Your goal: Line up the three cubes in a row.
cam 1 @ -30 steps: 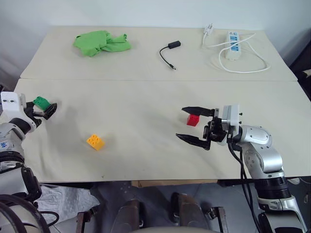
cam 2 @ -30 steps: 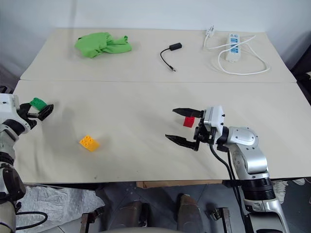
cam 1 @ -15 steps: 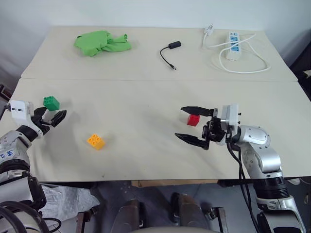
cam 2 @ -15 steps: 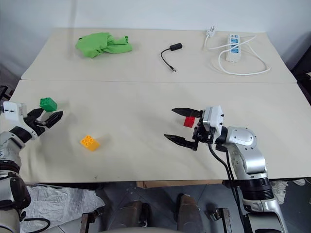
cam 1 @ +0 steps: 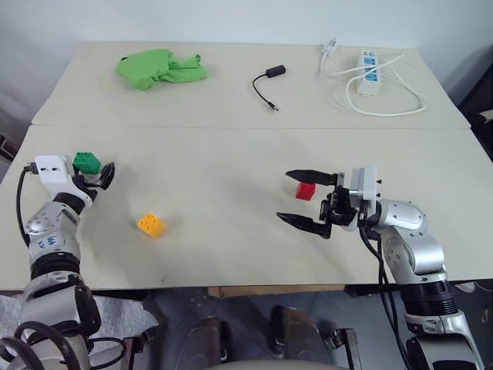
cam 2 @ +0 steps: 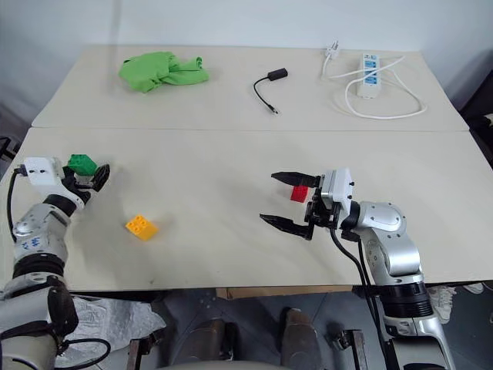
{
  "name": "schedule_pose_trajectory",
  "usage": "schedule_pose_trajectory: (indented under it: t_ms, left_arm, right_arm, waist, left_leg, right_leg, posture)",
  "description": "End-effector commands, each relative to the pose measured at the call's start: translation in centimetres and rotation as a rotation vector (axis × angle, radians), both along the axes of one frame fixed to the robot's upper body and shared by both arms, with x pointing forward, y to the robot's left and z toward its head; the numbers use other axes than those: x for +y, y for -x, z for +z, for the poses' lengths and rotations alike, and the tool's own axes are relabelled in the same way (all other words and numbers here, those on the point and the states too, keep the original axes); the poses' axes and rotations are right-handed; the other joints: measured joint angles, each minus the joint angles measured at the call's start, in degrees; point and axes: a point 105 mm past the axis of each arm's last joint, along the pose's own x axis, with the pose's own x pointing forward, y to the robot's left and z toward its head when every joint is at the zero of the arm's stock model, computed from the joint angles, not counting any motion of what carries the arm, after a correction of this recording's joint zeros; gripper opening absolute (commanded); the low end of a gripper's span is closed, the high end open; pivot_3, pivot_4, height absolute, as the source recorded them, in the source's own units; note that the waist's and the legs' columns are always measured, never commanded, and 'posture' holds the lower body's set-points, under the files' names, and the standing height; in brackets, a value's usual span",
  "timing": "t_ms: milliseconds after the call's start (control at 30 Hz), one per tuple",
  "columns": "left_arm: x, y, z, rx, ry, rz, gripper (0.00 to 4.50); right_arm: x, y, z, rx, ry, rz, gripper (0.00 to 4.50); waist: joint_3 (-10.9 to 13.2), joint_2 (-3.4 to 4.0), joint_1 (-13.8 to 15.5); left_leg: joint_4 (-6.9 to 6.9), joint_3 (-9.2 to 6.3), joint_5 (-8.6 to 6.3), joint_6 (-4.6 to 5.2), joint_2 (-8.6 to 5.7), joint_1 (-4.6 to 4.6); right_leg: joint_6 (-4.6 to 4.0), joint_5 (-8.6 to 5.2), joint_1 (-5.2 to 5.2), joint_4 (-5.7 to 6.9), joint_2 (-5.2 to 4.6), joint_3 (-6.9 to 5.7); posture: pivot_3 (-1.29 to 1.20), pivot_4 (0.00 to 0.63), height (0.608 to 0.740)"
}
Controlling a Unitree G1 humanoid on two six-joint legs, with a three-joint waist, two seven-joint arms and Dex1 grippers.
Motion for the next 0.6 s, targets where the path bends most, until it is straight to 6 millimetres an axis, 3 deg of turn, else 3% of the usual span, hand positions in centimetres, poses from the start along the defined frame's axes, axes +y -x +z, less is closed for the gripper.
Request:
schedule_pose_trajectory:
  t_ms: [33,133,367,467,600]
  left_arm:
    - [0.2,0.3,1.2,-0.058,0.011,0.060,4.50]
    - [-0.3,0.4,0.5,-0.040,0.013,0.053,3.86]
    - [0.3,0.3,1.1,-0.021,-0.019,0.018,1.63]
    - [-0.7,0.4,2.3,-0.067,-0.029,-0.111,1.46]
    - [-3.4,0.9,5.6,-0.185,-0.063,-0.400,1.46]
  right_arm:
    - [-0.1,0.1,0.6,-0.024,-0.011,0.004,4.47]
    - [-0.1,0.2,0.6,-0.024,-0.011,0.005,4.50]
    - [-0.3,0.2,0.4,-0.022,-0.004,-0.003,4.50]
    - [-0.7,0.3,0.3,-0.021,0.003,-0.017,4.50]
    - [-1.3,0.6,0.3,-0.021,0.010,-0.029,4.50]
  waist:
    - [0.00,0.00,0.01]
    - [0.00,0.00,0.02]
    - [0.00,0.00,0.02]
    - [0.00,0.00,0.01]
    - [0.00,0.00,0.30]
  left_leg:
    - [0.00,0.00,0.00,0.00,0.00,0.01]
    - [0.01,0.01,0.00,0.00,-0.01,0.01]
    - [0.01,0.02,0.00,0.00,-0.01,0.03]
    - [0.01,0.02,0.00,0.00,0.00,0.03]
    - [0.03,0.02,0.00,0.00,-0.01,-0.01]
  right_leg:
    - [0.00,0.00,0.00,0.01,0.00,0.01]
    - [0.00,0.00,0.01,0.00,-0.01,0.01]
    - [0.00,0.00,0.03,0.00,0.00,0.00]
    - [0.00,0.00,0.02,-0.01,0.01,0.00]
    - [0.00,0.00,0.03,-0.03,0.00,-0.02]
  posture:
    - [0.00,0.150,0.740]
    - [0.00,0.150,0.740]
    - [0.00,0.150,0.740]
    - [0.00,0.150,0.740]
    - [0.00,0.150,0.740]
